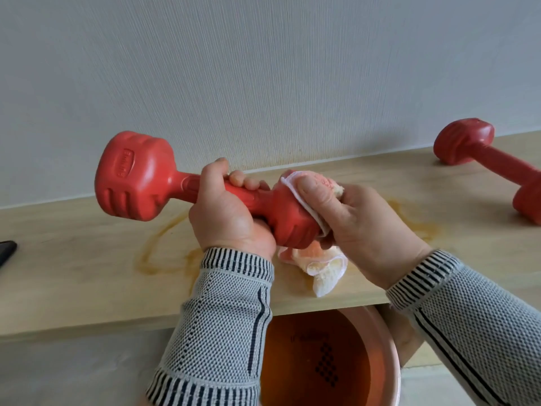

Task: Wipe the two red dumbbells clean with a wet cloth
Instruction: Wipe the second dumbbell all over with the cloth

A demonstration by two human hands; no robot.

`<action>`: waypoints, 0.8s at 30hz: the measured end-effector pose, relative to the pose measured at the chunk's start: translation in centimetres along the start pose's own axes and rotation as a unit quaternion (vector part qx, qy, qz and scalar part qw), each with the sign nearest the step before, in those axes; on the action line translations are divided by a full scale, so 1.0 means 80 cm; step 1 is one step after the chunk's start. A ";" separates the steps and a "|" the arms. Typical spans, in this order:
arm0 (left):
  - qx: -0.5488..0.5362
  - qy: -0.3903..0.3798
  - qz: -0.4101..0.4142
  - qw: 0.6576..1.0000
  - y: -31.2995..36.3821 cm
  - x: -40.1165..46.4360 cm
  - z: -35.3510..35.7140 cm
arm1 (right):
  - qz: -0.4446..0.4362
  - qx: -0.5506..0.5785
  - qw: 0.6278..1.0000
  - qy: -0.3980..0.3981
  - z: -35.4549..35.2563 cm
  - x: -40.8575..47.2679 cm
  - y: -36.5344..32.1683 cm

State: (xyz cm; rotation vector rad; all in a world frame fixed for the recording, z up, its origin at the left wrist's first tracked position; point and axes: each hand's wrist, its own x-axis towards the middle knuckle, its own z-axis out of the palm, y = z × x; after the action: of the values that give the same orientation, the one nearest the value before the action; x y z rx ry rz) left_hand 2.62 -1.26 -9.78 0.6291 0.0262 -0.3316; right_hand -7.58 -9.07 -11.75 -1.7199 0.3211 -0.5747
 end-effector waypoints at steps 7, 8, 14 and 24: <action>-0.012 0.008 -0.007 1.000 0.007 0.004 -0.003 | -0.005 0.001 0.997 -0.079 -0.002 0.000 0.007; -0.006 0.008 -0.005 1.000 0.006 0.003 -0.001 | -0.008 -0.010 0.998 -0.063 0.002 -0.002 0.007; -0.009 -0.025 0.002 1.000 0.004 0.000 0.005 | 0.029 0.069 0.997 -0.005 0.006 -0.004 -0.005; -0.035 -0.071 -0.014 0.997 0.015 -0.001 -0.002 | 0.054 0.122 0.979 -0.156 -0.007 0.003 0.000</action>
State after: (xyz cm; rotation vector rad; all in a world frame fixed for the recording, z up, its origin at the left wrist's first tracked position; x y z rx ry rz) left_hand 2.96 -0.28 -9.21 0.5357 -0.0890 -0.4006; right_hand -7.71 -9.68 -11.60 -1.5158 0.1134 -0.2460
